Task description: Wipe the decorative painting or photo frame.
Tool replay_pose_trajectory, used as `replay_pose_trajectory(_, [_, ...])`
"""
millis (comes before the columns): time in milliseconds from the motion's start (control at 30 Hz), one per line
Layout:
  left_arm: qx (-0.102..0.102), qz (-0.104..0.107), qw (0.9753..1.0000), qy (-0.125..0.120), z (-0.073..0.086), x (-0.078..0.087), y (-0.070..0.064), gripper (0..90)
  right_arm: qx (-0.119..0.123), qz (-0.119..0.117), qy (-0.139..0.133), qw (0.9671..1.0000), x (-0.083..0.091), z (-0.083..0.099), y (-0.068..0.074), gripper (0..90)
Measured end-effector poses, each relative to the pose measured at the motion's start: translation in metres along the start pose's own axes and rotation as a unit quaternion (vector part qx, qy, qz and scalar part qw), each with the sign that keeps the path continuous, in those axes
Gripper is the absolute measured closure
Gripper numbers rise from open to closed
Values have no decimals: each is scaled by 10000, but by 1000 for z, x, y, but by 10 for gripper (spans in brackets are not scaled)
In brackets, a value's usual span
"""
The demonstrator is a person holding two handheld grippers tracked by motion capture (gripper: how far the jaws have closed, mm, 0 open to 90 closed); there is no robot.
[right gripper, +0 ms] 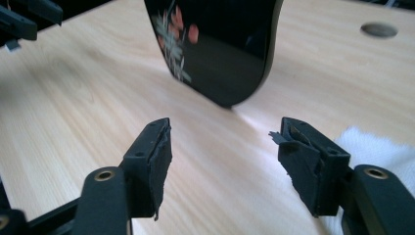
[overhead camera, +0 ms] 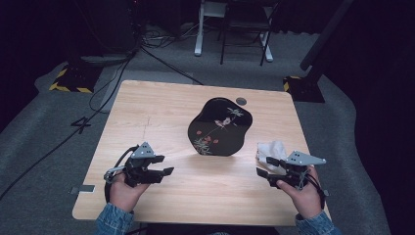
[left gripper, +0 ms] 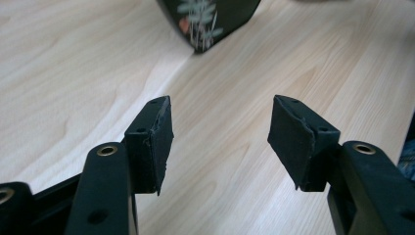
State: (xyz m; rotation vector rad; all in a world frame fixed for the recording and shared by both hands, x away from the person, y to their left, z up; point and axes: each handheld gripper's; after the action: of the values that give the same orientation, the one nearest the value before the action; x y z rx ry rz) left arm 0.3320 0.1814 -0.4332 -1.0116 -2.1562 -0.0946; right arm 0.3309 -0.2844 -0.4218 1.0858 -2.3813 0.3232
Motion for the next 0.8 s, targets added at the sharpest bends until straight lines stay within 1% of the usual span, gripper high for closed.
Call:
replay_pose_trajectory(100, [20, -13, 9999, 156, 9, -5, 3, 419, 35, -28, 125, 9999, -4, 10, 1, 374])
replay_pose_trajectory(133, [30, 28, 9998, 219, 12, -7, 5, 419, 43, -39, 174, 9998, -5, 14, 1, 374])
replay_pose_trajectory(167, [89, 137, 9993, 323, 14, -9, 7, 419, 57, -41, 235, 9997, -6, 16, 2, 374])
replay_pose_trajectory(200, [98, 165, 9991, 391, 15, -10, 9, 419, 90, -1, 331, 9994, -8, 20, 3, 375])
replay_pose_trajectory(233, [115, 104, 9990, 425, 18, -11, 10, 419, 131, 4, 395, 9991, -9, 22, 3, 377])
replay_pose_trajectory(267, [151, 132, 9988, 447, 19, -12, 12, 419, 170, 13, 504, 9986, -12, 25, 4, 378])
replay_pose_trajectory(300, [127, 116, 9987, 474, 20, -12, 14, 419, 162, -20, 564, 9983, -14, 27, 4, 377])
replay_pose_trajectory(333, [188, 93, 9986, 481, 22, -13, 14, 419, 147, -42, 619, 9980, -15, 30, 4, 377])
replay_pose_trajectory(367, [190, 64, 9985, 517, 23, -13, 16, 419, 146, -57, 659, 9977, -17, 32, 4, 377])
replay_pose_trajectory(400, [246, 12, 9982, 540, 25, -13, 17, 418, 163, -38, 726, 9972, -18, 34, 4, 378])
replay_pose_trajectory(467, [245, -111, 9977, 619, 30, -15, 19, 418, 184, -38, 835, 9963, -22, 41, 3, 375])
replay_pose_trajectory(500, [269, -157, 9973, 659, 31, -17, 19, 418, 164, -55, 852, 9962, -24, 43, 3, 370])
replay_pose_trajectory(533, [269, -157, 9973, 659, 31, -17, 19, 418, 164, -55, 852, 9962, -24, 43, 3, 370])
replay_pose_trajectory(600, [228, -281, 9967, 728, 36, -19, 20, 418, 170, -64, 860, 9961, -30, 51, 3, 339])
replay_pose_trajectory(633, [218, -324, 9966, 723, 38, -19, 21, 415, 184, -73, 840, 9963, -32, 54, 3, 329])
replay_pose_trajectory(667, [218, -324, 9966, 723, 38, -19, 21, 412, 197, -65, 856, 9961, -34, 56, 3, 320])
replay_pose_trajectory(700, [214, -396, 9966, 692, 41, -19, 22, 412, 197, -65, 856, 9961, -34, 56, 3, 320])
replay_pose_trajectory(733, [280, -437, 9959, 746, 43, -20, 24, 399, 239, -44, 878, 9958, -38, 59, 4, 313])
replay_pose_trajectory(767, [304, -474, 9955, 760, 45, -20, 25, 390, 265, -35, 871, 9958, -39, 60, 4, 312])
replay_pose_trajectory(800, [336, -440, 9955, 775, 46, -21, 26, 387, 286, -24, 867, 9958, -40, 61, 4, 310])
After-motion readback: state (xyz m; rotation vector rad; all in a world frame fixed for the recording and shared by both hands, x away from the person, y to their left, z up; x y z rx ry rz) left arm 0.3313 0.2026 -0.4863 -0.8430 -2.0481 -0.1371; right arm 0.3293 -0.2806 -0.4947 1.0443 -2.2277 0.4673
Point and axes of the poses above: each handheld gripper's, and its own axes: x roughly backward along the jaws, z roughly out of its underside, y roughly to its left, and after that the axes turned 7 degrees about x, right-handed
